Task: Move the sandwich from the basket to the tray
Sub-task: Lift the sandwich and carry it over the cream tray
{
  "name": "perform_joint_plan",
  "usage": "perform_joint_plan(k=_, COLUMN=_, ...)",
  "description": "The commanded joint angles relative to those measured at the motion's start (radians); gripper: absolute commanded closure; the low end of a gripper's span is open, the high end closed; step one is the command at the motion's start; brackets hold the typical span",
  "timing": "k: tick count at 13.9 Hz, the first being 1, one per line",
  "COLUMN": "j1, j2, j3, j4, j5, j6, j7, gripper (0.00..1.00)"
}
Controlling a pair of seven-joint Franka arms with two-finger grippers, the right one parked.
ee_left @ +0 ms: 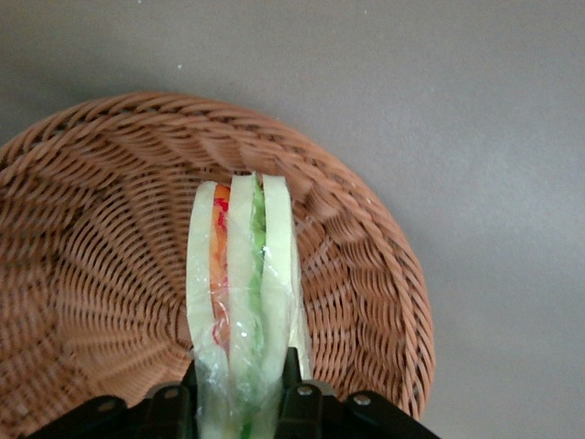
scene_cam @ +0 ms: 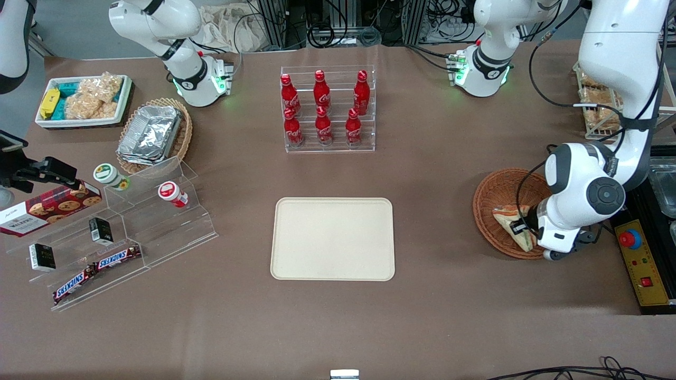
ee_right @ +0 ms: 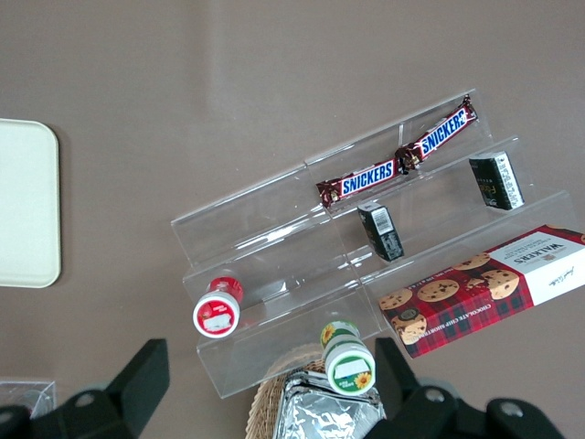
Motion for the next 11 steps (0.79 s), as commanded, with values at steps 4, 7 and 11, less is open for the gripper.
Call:
perform_joint_plan(k=4, j1=-0.007, j2=-0.106, j3=-0.046, j4=0.259, j5=-0.007, j6=-0.397, j7=0.034, gripper=1.0)
perform_joint_plan(k=7, j1=-0.007, j2=-0.103, j3=-0.076, j4=0.477, j5=-0.014, j6=-0.58, j7=0.065, gripper=1.0)
perform_joint_plan(k=11, j1=-0.01, j2=-0.078, j3=-0.196, j4=0.568, j5=-0.03, j6=-0.544, j7=0.072, gripper=1.0)
